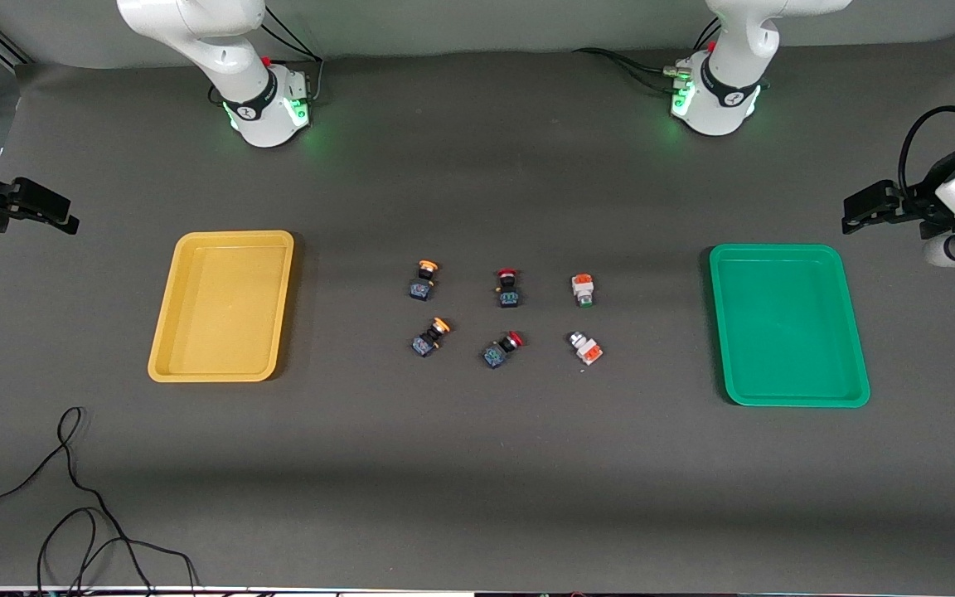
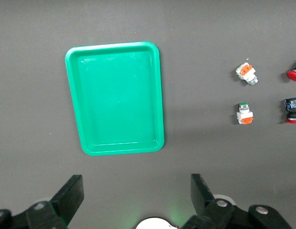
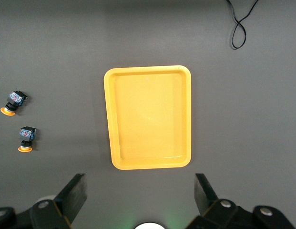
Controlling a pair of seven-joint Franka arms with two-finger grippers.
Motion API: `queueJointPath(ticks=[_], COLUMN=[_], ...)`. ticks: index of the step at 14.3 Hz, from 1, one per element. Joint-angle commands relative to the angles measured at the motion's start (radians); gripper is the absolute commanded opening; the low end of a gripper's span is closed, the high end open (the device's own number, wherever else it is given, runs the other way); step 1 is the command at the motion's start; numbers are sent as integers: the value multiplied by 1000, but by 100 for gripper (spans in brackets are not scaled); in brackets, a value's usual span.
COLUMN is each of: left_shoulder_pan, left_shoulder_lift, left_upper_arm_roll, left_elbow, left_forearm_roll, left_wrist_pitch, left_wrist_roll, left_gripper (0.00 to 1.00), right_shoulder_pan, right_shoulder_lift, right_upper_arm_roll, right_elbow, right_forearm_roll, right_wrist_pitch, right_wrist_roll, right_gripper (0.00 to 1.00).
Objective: Place green and yellow buttons in trays
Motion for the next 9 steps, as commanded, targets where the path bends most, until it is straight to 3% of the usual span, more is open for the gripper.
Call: queueJointPath(ticks=[1,9], left_shoulder_pan=[1,1], left_shoulder_lift=[-21,-19], left_upper_arm_roll=[1,1], left_elbow=[-20,-21], left_forearm_roll=[-10,-10], left_wrist_pitch=[-1,-7], left_wrist_roll=[0,3], left_gripper=[100,100], right_shoulder_pan=[-11,-11], right_shoulder_lift=[-3,17], right_upper_arm_roll=[8,6], right_elbow=[11,8], right_forearm_roll=[-9,8], right_wrist_pitch=[-14,-12], right_wrist_roll=[-9,-7], right_gripper=[100,100])
